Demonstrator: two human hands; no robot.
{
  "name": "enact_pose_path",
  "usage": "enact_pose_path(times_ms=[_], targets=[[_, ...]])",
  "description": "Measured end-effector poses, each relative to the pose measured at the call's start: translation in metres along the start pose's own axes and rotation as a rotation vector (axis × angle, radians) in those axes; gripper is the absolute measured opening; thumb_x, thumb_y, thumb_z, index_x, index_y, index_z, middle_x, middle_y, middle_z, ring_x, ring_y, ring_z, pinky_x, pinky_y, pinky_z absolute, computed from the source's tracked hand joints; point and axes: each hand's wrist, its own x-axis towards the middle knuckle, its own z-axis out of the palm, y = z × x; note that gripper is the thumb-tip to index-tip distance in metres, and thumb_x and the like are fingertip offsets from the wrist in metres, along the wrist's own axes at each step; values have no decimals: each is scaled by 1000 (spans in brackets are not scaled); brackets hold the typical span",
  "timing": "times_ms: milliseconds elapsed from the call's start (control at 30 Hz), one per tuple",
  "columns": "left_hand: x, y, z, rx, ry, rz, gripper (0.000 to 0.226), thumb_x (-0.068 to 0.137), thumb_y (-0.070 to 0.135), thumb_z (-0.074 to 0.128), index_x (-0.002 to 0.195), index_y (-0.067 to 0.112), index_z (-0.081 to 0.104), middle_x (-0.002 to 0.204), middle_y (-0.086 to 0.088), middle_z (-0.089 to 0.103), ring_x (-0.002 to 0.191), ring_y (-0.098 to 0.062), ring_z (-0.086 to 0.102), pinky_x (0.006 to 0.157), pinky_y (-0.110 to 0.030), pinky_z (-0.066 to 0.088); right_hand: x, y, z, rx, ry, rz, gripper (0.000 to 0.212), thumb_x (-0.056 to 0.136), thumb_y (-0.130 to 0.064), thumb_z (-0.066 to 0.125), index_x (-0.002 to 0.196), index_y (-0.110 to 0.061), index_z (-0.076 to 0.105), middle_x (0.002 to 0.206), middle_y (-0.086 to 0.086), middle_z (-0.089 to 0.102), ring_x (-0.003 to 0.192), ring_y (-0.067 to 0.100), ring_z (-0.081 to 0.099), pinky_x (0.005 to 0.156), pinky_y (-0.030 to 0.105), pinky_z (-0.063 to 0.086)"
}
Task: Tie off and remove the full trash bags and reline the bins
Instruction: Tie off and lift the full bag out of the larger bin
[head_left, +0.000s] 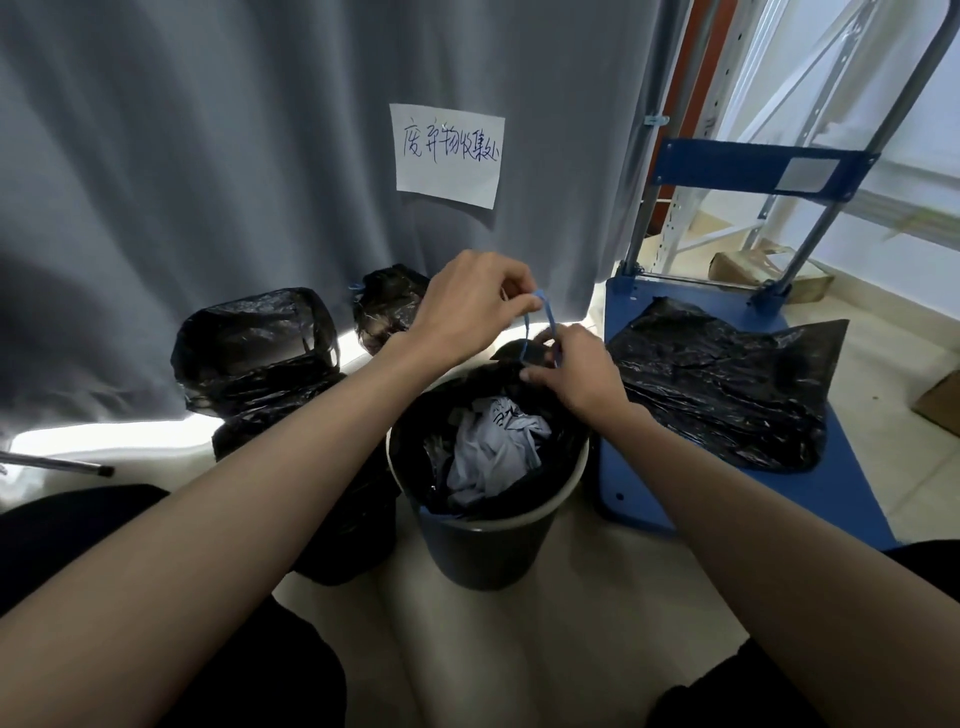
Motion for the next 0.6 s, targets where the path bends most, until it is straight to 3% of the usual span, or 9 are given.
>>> enact_pose_path(times_ms=[133, 267, 333, 433, 533, 600], targets=[[-1, 3, 3, -77, -44, 33, 14, 83, 41, 69, 79, 28, 73, 63, 14, 65, 65, -6, 60, 68, -29, 51, 3, -16, 1, 116, 68, -19, 13, 78, -29, 76, 80, -27, 63, 72, -6, 60, 69, 14, 57, 59, 29, 41], [-2, -8, 6, -90, -96, 17, 24, 75, 48, 76, 87, 27, 72, 70, 13, 68, 70, -6, 64, 70, -28, 51, 4, -15, 1, 155, 128, -11, 7, 81, -18, 73, 78, -12, 71, 72, 6, 68, 69, 20, 62, 64, 30, 46], [-5, -22, 9, -14, -177, -25, 37, 69, 51, 80, 95, 26, 72, 79, 11, 71, 78, -9, 66, 73, -28, 50, 3, -13, -2, 199, 147, 1, 2, 81, -13, 75, 79, -11, 74, 75, 5, 71, 69, 15, 64, 68, 24, 49], [-9, -36, 24, 193, -291, -54, 46, 69, 52, 79, 107, 27, 72, 92, 8, 72, 92, -15, 66, 78, -29, 46, 1, -11, -6, 224, 170, -4, 7, 79, -6, 76, 82, -12, 78, 77, -1, 72, 75, 13, 68, 78, 25, 54], [-9, -36, 47, 380, -328, -9, 41, 74, 53, 74, 108, 29, 71, 103, 3, 72, 102, -20, 64, 89, -32, 42, -1, -12, -10, 196, 171, -26, 8, 80, -6, 74, 81, -12, 77, 75, -5, 69, 76, 13, 68, 76, 23, 53], [-8, -35, 59, 449, -314, 13, 30, 80, 45, 72, 105, 28, 71, 106, -1, 71, 103, -23, 64, 88, -32, 40, -2, -12, -11, 188, 165, -38, 10, 81, -4, 72, 79, -13, 76, 72, -6, 67, 75, 12, 68, 75, 23, 53]])
